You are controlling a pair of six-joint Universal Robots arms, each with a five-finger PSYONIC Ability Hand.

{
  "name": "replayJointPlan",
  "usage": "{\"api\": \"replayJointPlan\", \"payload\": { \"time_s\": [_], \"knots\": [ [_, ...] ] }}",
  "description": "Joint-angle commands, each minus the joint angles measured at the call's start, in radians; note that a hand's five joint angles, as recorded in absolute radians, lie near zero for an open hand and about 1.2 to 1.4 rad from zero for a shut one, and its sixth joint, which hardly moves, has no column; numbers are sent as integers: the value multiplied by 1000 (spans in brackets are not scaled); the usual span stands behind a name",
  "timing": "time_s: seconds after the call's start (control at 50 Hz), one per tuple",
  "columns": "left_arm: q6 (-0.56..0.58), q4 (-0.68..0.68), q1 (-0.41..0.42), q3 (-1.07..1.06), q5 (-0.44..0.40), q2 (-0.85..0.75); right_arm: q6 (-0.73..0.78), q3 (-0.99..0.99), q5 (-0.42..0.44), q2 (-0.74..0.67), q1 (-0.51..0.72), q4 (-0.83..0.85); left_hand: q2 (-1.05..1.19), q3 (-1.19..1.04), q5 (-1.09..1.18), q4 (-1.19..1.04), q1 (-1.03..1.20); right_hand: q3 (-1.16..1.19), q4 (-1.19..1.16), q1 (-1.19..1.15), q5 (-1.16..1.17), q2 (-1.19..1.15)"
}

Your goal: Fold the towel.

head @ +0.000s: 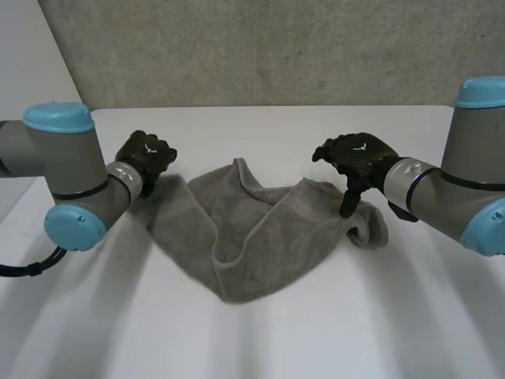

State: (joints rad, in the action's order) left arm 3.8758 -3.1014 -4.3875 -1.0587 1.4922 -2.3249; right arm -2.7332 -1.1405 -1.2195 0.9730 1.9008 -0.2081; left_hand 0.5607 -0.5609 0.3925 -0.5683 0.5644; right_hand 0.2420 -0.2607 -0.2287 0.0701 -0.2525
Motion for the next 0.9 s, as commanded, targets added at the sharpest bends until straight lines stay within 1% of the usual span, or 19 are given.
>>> {"api": "replayJointPlan", "payload": {
  "time_s": [0.02, 0.08, 0.38, 0.42, 0.44, 0.46, 0.48, 0.5, 0.52, 0.54, 0.56, 0.64, 0.68, 0.7, 0.72, 0.8, 0.84, 0.86, 0.9],
  "knots": [
    [4, -48, -1, 51, -44, -79, 3, -36, 0, -7, 8, 0, -115, 115, -122, 123, -119, -1, 20, -12, -4, 12],
    [4, -23, -1, 86, -66, -116, 3, -47, 0, -8, 8, 1, -115, 115, -122, 123, -119, -1, 20, -12, -4, 12],
    [13, 107, -1, 206, -87, -222, 6, -65, 2, -14, 8, 3, -101, 101, -107, 108, -104, -1, 20, -12, -4, 12],
    [13, 141, -1, 224, -108, -229, 6, -70, 2, -16, 8, 4, -22, 22, -28, 29, -26, -1, 20, -12, -4, 12],
    [13, 141, -1, 224, -109, -229, 6, -70, 2, -16, 8, 4, -21, 21, -28, 29, -25, -1, 20, -12, -4, 12],
    [13, 148, -1, 230, -116, -229, 6, -70, 2, -19, 8, 6, 63, -63, 57, -55, 59, -1, 20, -12, -4, 12],
    [13, 148, -1, 230, -116, -229, 6, -70, 2, -19, 8, 6, 64, -64, 58, -56, 60, -1, 20, -12, -4, 12],
    [11, 152, -1, 232, -118, -229, 6, -71, 2, -22, 8, 10, 256, -255, 249, -248, 252, -1, 20, -12, -4, 12],
    [11, 150, -1, 235, -113, -228, 6, -73, 2, -22, 8, 19, 531, -531, 524, -523, 527, -1, 20, -12, -4, 12],
    [11, 150, -1, 235, -113, -228, 6, -73, 2, -22, 8, 19, 534, -533, 527, -526, 530, -1, 20, -12, -4, 12],
    [11, 148, -1, 236, -106, -219, 6, -74, 0, -22, 6, 27, 833, -832, 826, -825, 829, -1, 20, -12, -4, 12],
    [2, 139, 0, 233, -66, -185, 6, -76, 0, -20, 3, 30, 836, -835, 829, -828, 832, -1, 20, -12, -4, 12],
    [-6, 97, 2, 207, 9, -108, 6, -76, 0, -19, 1, 30, 836, -835, 829, -828, 832, -1, 20, -12, -4, 12],
    [-6, 96, 2, 207, 10, -108, 6, -76, 0, -19, 1, 30, 836, -835, 829, -828, 832, -1, 20, -12, -4, 12],
    [-9, 64, 3, 178, 31, -67, 6, -74, 2, -19, 1, 32, 836, -835, 829, -828, 832, -1, 20, -12, -4, 12],
    [-10, -2, 5, 103, 33, 9, 6, -70, 0, -19, 3, 30, 836, -835, 829, -828, 832, -1, 20, -12, -4, 12],
    [-10, -43, 5, 30, 34, 74, 0, -56, 0, -17, 3, 32, 836, -835, 829, -828, 832, -4, 23, -9, -7, 15],
    [-10, -43, 5, 29, 34, 75, 0, -56, 0, -17, 3, 32, 836, -835, 829, -828, 832, -4, 23, -9, -7, 15],
    [-12, -46, 14, -50, 34, 122, -6, -32, 2, -14, 4, 32, 836, -835, 829, -828, 832, -7, 26, -6, -10, 18]
  ]
}}
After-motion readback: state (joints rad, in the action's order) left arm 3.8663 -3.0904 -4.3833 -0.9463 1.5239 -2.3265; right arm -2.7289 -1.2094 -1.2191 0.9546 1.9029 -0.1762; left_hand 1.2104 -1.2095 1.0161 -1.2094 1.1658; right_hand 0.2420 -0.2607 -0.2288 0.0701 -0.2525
